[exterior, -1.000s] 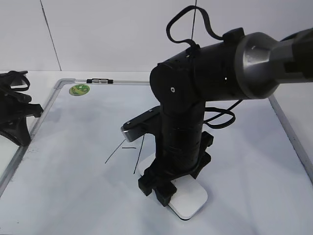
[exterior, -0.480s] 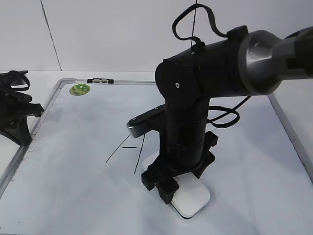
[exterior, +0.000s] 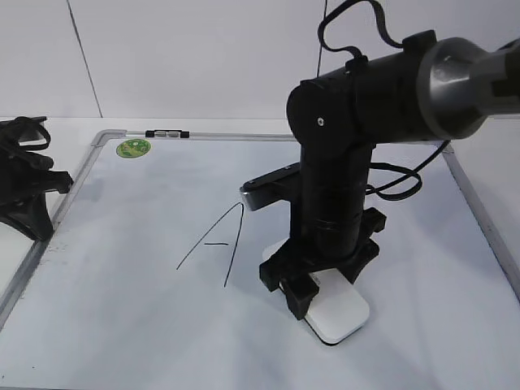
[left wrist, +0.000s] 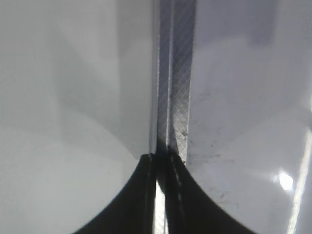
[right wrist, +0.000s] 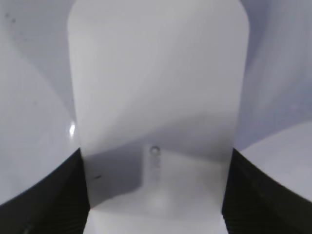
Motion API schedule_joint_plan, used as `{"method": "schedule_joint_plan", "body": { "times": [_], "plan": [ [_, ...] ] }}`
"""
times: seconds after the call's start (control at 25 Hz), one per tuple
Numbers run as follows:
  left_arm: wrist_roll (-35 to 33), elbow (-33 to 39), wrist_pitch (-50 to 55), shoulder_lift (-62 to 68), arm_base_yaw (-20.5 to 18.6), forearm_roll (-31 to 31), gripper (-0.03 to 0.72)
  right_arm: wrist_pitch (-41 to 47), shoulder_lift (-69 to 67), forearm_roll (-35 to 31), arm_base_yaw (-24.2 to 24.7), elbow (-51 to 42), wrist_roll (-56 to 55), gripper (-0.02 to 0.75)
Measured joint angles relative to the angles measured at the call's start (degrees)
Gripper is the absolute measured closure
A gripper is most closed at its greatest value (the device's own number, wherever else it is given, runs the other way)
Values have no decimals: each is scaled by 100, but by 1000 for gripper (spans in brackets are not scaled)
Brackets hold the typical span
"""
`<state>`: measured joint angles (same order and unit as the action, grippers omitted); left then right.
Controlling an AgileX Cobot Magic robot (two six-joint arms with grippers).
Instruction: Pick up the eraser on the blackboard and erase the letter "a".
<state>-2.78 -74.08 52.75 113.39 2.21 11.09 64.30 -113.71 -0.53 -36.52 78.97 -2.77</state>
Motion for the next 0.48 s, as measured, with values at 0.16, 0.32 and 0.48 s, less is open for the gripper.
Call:
{"method": "schedule_joint_plan", "body": {
  "times": [0.16, 0.32, 0.48],
  "plan": [
    [0, 0, 0, 0, 0, 0, 680, 192, -76, 268, 167, 219, -26, 177],
    [0, 0, 0, 0, 0, 0, 680, 388, -148, 454, 195, 445, -64, 178],
    [0, 0, 0, 0, 0, 0, 680, 450, -67, 535, 195, 660, -133, 178]
  ]
}}
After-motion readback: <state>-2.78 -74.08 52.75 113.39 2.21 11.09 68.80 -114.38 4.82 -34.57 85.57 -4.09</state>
